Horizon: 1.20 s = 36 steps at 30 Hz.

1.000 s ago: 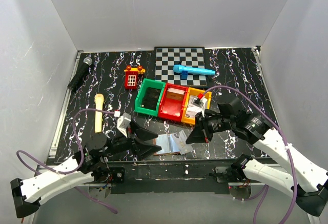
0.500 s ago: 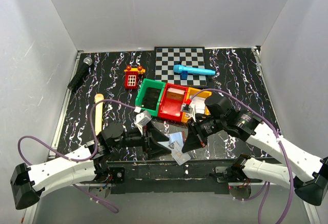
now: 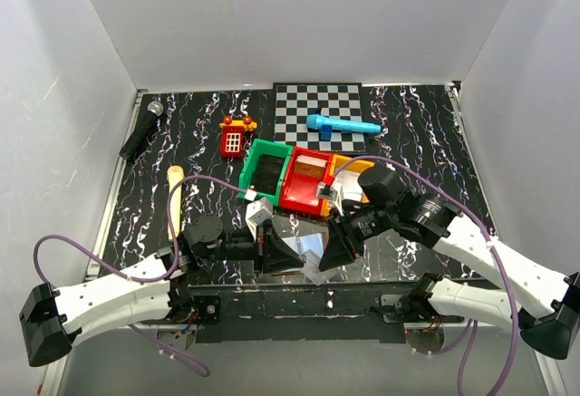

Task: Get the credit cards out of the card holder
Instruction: Place the credit card in the storage box.

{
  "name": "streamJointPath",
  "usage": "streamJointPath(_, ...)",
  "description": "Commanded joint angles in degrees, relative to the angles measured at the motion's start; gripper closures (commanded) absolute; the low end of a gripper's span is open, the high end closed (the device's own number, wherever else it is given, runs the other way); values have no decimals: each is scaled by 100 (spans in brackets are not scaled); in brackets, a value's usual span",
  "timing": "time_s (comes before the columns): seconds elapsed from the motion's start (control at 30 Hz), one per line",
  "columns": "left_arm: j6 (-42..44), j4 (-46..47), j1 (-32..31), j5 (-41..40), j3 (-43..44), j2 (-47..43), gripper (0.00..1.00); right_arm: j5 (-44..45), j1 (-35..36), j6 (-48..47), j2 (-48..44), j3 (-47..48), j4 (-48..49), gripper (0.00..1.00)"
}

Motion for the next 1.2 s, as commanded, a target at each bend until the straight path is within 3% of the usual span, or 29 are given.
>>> streamJointPath(0.0, -176, 77, 27, -647, -94, -173, 100, 165, 37, 257, -373, 74, 654, 60)
streamJointPath(0.07, -386, 182, 27, -1007, -295, -384, 100, 516, 29, 485, -627, -101, 962, 54)
streamJointPath(0.3, -897, 447, 27, -1747, -885, -1193, 100, 1221, 20, 1127, -1112, -752, 1851, 53)
streamJointPath(0.87, -1029, 746, 27, -1281, -956, -1053, 100, 2469, 20, 1216, -1446, -797, 2097, 47)
streamJointPath(1.17, -1020, 921, 27, -1264, -1017, -1158, 100, 1776, 20, 1128, -1069, -752, 2088, 53)
